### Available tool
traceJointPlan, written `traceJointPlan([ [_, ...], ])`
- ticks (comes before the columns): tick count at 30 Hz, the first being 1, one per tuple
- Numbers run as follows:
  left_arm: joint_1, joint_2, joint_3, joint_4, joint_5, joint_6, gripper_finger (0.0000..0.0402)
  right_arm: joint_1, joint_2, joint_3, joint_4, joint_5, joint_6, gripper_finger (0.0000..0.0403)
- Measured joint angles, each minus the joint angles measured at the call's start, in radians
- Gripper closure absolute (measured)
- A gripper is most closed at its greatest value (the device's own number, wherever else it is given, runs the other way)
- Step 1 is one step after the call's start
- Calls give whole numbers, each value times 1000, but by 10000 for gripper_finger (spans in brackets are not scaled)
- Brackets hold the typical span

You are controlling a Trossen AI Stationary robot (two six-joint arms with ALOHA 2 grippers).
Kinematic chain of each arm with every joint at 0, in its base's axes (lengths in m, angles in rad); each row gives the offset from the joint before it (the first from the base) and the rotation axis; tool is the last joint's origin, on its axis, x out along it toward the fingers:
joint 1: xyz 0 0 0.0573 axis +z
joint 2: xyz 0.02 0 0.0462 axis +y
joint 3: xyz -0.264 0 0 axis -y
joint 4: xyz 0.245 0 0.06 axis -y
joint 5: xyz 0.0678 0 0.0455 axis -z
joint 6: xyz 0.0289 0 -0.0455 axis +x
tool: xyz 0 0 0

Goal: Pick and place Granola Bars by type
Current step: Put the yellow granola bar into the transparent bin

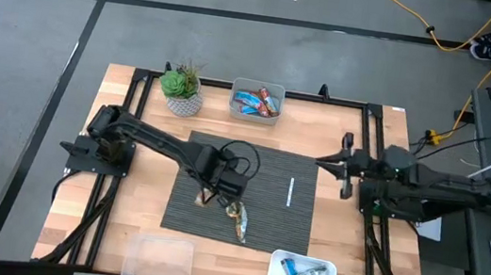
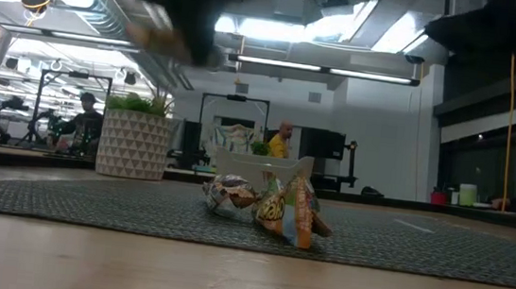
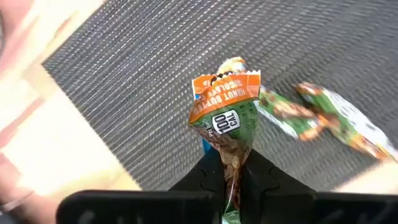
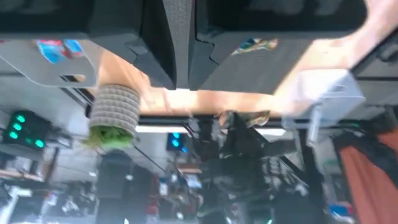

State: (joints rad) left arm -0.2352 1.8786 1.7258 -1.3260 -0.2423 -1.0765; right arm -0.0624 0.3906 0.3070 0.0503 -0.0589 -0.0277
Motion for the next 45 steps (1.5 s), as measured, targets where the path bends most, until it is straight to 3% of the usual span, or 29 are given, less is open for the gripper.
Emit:
traceJointPlan([
  [7,-91,-1,234,-207,-4,-3,396,0,-195,-101,11,-48,63,357],
  [13,-212,-2,348,-245,19,-5,391,0,-289,-159,0,-46,74,357],
  [21,-388,-3,359,-246,79,-80,396,0,-345,-218,-1,-29,43,357],
  [32,-601,40,359,-245,0,-234,397,0,-345,-219,-2,-13,-6,357],
  [45,-668,254,358,-245,25,-65,396,0,-345,-219,-132,-13,0,357],
])
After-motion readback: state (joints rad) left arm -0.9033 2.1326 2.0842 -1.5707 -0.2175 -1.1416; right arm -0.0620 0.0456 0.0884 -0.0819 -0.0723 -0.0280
